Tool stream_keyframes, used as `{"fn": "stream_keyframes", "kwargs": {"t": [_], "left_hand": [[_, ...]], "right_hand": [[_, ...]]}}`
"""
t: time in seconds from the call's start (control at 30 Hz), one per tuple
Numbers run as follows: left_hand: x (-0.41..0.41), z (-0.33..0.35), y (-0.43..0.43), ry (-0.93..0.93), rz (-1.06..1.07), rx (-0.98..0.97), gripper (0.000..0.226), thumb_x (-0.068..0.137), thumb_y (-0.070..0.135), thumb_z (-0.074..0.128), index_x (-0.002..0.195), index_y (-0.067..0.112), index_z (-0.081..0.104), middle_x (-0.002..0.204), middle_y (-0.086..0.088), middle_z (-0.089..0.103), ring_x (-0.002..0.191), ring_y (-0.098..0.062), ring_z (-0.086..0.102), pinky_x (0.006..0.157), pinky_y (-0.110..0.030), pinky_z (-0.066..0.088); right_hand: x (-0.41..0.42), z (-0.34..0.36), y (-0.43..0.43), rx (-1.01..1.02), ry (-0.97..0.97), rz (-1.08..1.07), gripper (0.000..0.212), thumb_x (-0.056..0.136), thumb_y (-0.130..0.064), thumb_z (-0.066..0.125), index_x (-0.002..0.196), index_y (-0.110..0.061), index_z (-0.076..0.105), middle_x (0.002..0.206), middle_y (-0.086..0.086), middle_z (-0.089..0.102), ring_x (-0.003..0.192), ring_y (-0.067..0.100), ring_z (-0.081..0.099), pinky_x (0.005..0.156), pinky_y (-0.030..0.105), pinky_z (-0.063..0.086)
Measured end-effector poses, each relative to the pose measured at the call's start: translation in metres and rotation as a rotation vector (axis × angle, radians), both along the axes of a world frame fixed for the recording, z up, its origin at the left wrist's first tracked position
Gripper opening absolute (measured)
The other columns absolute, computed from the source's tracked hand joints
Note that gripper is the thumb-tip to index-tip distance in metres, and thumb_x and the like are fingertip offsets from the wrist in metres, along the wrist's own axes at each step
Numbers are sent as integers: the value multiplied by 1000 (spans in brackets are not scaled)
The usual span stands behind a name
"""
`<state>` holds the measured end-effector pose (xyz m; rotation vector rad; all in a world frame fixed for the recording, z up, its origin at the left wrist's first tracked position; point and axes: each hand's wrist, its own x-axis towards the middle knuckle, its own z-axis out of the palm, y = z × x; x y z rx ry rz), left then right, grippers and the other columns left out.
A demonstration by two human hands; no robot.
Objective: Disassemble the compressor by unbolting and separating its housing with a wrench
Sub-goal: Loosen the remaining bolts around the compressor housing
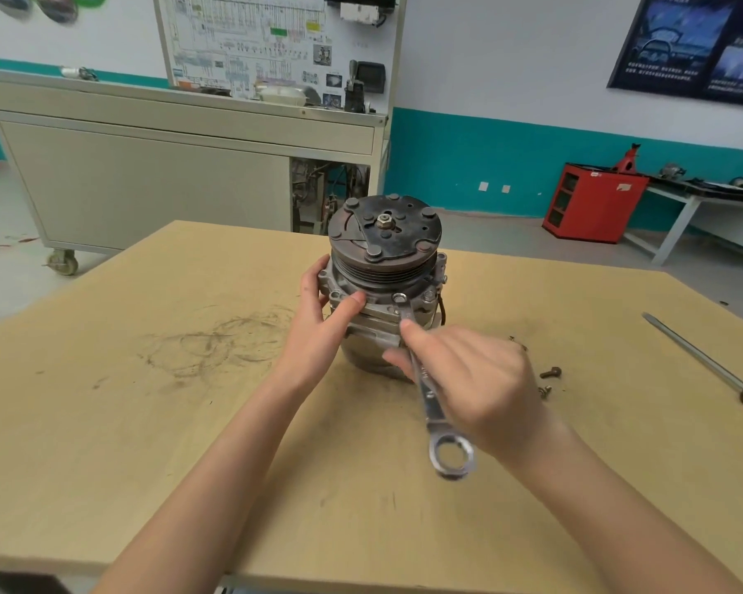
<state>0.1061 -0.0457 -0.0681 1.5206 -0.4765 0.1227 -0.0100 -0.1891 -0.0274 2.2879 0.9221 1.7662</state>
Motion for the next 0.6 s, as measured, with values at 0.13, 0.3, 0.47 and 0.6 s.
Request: {"fn": "stream_keyframes", "kwargs": {"t": [0.13, 0.3, 0.47, 0.6], "left_hand": [[1, 0, 0, 1, -1, -2, 59, 95, 26, 58, 145, 30, 28, 135, 4, 52, 122, -10, 51, 93, -20, 44], [-1, 1, 0, 6, 2, 0, 61, 95, 27, 58, 147, 29, 26, 134, 7, 51, 120, -7, 51, 94, -23, 45], [-2, 3, 1, 18, -1, 18, 62, 95, 29, 57, 147, 31, 23, 124, 25, 48, 116, 5, 48, 89, -12, 41], [-3, 4, 0, 32, 1, 21, 61, 95, 29, 56, 147, 33, 23, 116, 35, 43, 111, 12, 46, 89, -13, 40]], "right_hand": [[1, -11, 4, -2, -51, -33, 27, 88, -18, 67, 81, 8, 73, 59, 9, 63, 50, 22, 60, 42, 28, 47], [5, -20, 1, 144, 0, 49, 22, 88, -15, 66, 83, 6, 73, 65, 10, 66, 56, 19, 61, 52, 25, 50], [20, 2, -40, 1174, 934, 805, 21, 89, -7, 53, 87, -13, 73, 74, 5, 72, 66, 19, 68, 60, 25, 55], [59, 33, -69, 1185, 1382, 876, 24, 87, -10, 51, 82, -14, 74, 70, 8, 69, 57, 15, 63, 52, 21, 51]]}}
